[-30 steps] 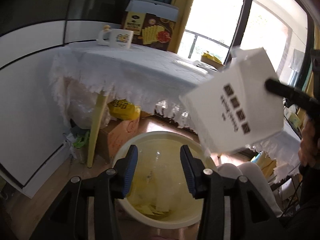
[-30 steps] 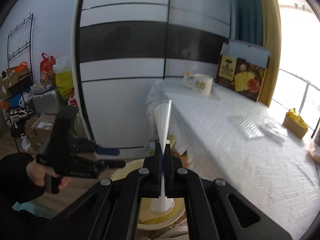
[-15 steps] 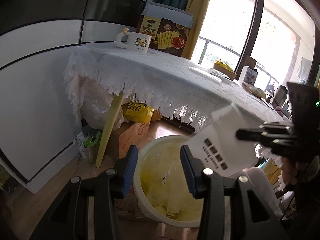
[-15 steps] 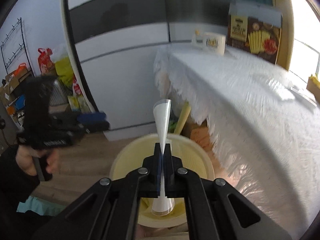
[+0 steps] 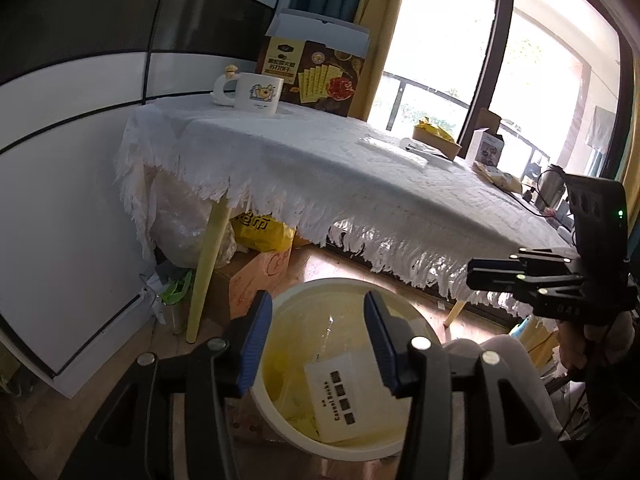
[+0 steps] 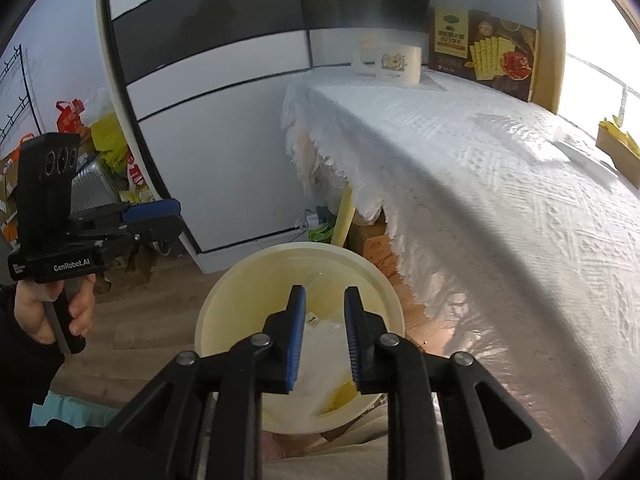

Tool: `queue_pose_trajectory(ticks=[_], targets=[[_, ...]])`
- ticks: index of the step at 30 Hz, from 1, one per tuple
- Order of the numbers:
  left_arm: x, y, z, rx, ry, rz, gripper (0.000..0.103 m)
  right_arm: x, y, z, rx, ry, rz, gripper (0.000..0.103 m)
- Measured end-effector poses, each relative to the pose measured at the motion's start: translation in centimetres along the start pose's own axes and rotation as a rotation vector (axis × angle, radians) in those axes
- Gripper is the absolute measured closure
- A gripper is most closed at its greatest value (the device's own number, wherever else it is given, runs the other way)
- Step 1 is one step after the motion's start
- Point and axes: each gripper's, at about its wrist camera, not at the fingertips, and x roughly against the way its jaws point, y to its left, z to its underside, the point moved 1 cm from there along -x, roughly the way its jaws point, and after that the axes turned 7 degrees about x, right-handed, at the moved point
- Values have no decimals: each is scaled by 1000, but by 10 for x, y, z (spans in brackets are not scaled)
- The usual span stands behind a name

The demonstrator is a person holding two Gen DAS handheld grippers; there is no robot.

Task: Collect trash
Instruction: 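Move both tools back over the table toward the bubble wrap and clear bag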

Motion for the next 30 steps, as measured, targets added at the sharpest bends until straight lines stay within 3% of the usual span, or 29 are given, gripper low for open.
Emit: queue_pose_trajectory(ticks=[13,30], targets=[[-9,-30,-6,-56,12,18,53,37,-20,9,-36,-58,7,85],[-45,-96,-47,-150,-18,118,46,95,-72,-3,-43,-136,130,85]])
